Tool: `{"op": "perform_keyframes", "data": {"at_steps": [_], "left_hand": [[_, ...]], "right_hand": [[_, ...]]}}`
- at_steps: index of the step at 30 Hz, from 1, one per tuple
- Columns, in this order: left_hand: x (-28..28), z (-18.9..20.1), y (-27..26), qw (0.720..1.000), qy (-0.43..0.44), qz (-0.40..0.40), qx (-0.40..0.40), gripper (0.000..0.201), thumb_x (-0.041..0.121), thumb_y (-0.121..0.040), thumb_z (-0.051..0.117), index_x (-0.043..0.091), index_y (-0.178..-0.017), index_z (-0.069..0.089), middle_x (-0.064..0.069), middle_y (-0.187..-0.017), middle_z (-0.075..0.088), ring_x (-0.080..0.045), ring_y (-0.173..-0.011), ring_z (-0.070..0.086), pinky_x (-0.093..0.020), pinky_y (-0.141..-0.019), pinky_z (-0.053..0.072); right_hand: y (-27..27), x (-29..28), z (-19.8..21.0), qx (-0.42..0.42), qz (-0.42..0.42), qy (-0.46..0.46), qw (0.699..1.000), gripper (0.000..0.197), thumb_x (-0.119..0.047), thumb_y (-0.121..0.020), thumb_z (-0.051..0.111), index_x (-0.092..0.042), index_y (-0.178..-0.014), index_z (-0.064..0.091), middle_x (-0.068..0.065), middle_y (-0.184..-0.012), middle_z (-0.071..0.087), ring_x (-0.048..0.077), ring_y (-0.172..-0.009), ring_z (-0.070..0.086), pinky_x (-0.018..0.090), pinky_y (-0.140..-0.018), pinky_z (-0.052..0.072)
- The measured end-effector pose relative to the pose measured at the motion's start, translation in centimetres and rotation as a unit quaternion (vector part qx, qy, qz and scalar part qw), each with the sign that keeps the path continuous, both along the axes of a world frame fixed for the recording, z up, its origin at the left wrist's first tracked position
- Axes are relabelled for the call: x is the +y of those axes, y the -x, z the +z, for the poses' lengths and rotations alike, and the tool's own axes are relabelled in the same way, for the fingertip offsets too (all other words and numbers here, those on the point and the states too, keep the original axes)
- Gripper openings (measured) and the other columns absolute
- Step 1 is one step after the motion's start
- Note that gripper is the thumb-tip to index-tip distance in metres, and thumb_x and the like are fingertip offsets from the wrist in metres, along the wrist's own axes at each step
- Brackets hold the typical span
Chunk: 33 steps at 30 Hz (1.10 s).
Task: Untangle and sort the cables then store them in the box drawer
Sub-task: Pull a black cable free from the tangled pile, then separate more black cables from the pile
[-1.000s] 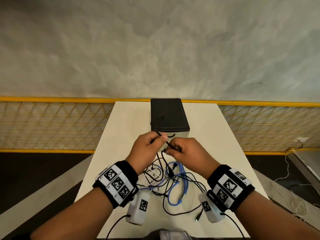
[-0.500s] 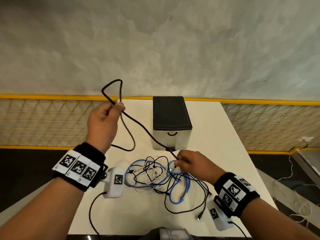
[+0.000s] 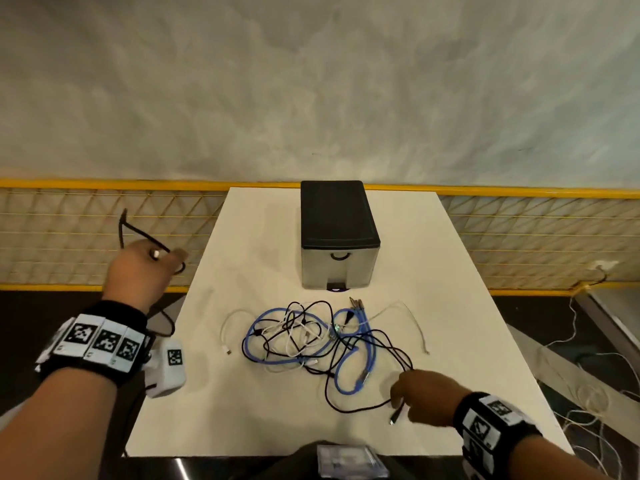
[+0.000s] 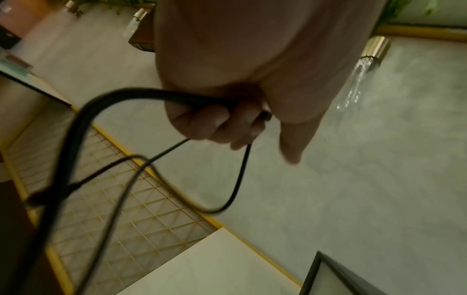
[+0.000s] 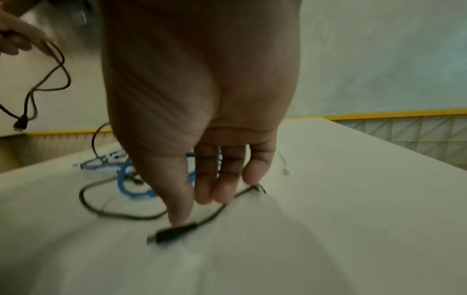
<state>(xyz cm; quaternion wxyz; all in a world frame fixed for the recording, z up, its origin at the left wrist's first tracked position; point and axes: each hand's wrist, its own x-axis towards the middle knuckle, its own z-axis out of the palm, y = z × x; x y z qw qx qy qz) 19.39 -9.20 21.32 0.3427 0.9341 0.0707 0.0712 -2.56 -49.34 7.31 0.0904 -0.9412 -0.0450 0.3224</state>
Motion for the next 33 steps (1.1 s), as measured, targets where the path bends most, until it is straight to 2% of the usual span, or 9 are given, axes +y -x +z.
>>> {"op": "perform_keyframes", "data": {"at_steps": [4,10,15,18,20,22,25,29,33], "left_hand": [[-1.4,-2.1,0.5,0.982,-0.115,-0.092,0.119,0.027,0.023,-0.091,0.063,-0.002,-0.102,0.065,-0.024,-0.099,0.067,-0.04,-0.097,0.063,-0.036,-0.075,0.044],[-7.1,-1.3,3.7,0.967,0.051,-0.193,0.158,0.019,0.036,-0.097,0.057,0.021,-0.108,0.059,-0.011,-0.07,0.064,-0.02,-0.051,0.058,-0.023,-0.045,0.042],[-11.3,-1.4,5.8,0.937,0.132,-0.291,0.143,0.039,0.02,-0.091,0.067,0.023,-0.129,0.056,0.0,-0.103,0.058,-0.009,-0.09,0.06,-0.024,-0.077,0.045],[-13.3,-1.5,6.6,0.897,0.213,-0.327,0.21,0.035,0.003,-0.093,0.059,0.013,-0.126,0.058,-0.004,-0.089,0.064,-0.003,-0.064,0.06,-0.014,-0.057,0.046],[-14.2,-1.2,7.0,0.871,0.244,-0.358,0.232,0.025,0.002,-0.097,0.053,0.009,-0.119,0.062,-0.007,-0.082,0.071,-0.011,-0.066,0.065,-0.014,-0.054,0.047],[-15.0,-0.7,7.4,0.858,0.236,-0.39,0.234,0.023,0.013,-0.101,0.05,0.017,-0.119,0.064,-0.007,-0.091,0.076,-0.017,-0.078,0.072,-0.02,-0.058,0.051],[-16.0,0.2,7.4,0.859,0.208,-0.419,0.21,0.025,0.029,-0.102,0.049,0.035,-0.122,0.062,-0.004,-0.085,0.073,-0.013,-0.062,0.068,-0.024,-0.053,0.048],[-17.8,1.7,7.1,0.872,0.255,-0.409,0.088,0.034,0.014,-0.098,0.058,0.021,-0.131,0.057,0.009,-0.086,0.061,0.006,-0.057,0.058,-0.012,-0.056,0.045],[-19.3,3.5,6.9,0.851,0.346,-0.384,0.09,0.017,0.012,-0.098,0.056,0.016,-0.111,0.067,0.002,-0.076,0.064,-0.003,-0.059,0.055,-0.013,-0.052,0.043]], "right_hand": [[1.3,0.5,-1.8,-0.008,0.03,0.035,0.999,0.041,-0.016,-0.087,0.05,-0.033,-0.124,0.058,0.001,-0.131,0.051,0.026,-0.123,0.049,0.037,-0.099,0.042],[1.2,1.4,-3.2,-0.046,0.072,0.075,0.994,0.019,-0.027,-0.093,0.05,-0.02,-0.11,0.055,0.01,-0.121,0.053,0.034,-0.112,0.053,0.039,-0.08,0.042],[-0.7,1.8,0.8,-0.082,-0.052,-0.137,0.986,0.018,-0.032,-0.088,0.062,-0.018,-0.099,0.06,-0.003,-0.101,0.056,0.012,-0.091,0.054,0.022,-0.077,0.039],[-2.7,1.3,4.9,-0.168,-0.156,-0.259,0.938,0.008,-0.022,-0.088,0.067,-0.017,-0.088,0.06,0.001,-0.091,0.067,0.001,-0.074,0.057,0.013,-0.069,0.044],[-4.1,0.8,7.8,-0.188,-0.236,-0.346,0.888,0.007,-0.01,-0.089,0.066,-0.014,-0.088,0.061,0.004,-0.081,0.068,0.006,-0.066,0.062,0.022,-0.064,0.049],[-5.2,0.7,10.7,-0.201,-0.293,-0.429,0.831,0.013,0.002,-0.089,0.062,-0.01,-0.087,0.06,0.01,-0.079,0.067,0.015,-0.065,0.066,0.029,-0.062,0.051],[-6.2,0.7,14.7,-0.243,-0.311,-0.495,0.774,0.014,0.006,-0.091,0.057,-0.007,-0.088,0.061,0.013,-0.081,0.069,0.02,-0.067,0.068,0.033,-0.065,0.056],[-7.1,1.4,17.7,-0.287,-0.308,-0.543,0.727,0.013,0.005,-0.094,0.054,-0.004,-0.09,0.063,0.009,-0.074,0.067,0.026,-0.071,0.069,0.035,-0.065,0.058],[-8.0,2.6,19.1,-0.328,-0.279,-0.554,0.713,0.016,0.005,-0.091,0.059,-0.008,-0.088,0.066,0.013,-0.076,0.068,0.023,-0.068,0.068,0.03,-0.057,0.054]]}}
